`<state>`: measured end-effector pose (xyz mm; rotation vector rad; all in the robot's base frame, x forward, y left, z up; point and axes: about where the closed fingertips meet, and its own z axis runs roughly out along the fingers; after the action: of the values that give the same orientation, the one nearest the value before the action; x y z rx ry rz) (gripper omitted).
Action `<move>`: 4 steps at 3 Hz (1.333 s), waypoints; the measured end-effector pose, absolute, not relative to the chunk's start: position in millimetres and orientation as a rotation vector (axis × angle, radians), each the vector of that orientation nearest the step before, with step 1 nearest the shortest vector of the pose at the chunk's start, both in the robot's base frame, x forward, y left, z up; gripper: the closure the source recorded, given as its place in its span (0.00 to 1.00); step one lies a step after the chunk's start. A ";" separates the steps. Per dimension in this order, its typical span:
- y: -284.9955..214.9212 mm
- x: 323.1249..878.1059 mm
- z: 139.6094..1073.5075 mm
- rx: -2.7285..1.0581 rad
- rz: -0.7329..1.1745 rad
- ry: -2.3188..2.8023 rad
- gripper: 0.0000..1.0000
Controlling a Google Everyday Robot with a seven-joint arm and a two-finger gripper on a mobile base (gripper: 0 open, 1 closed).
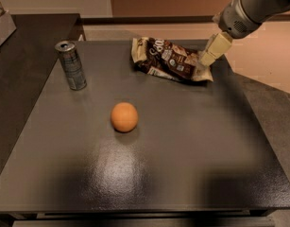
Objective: Move brown chip bag near orange
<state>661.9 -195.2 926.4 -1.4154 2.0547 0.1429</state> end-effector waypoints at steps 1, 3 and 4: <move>-165.8 675.0 922.7 -1.470 0.179 2.031 0.00; -118.4 697.4 908.5 -1.554 0.212 2.033 0.00; -104.4 708.1 901.8 -1.538 0.194 2.072 0.00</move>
Offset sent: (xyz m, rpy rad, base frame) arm 0.0385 0.0865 -0.0137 -0.0167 0.0628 0.1392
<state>708.1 -104.4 901.8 -1.5381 2.0715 0.1937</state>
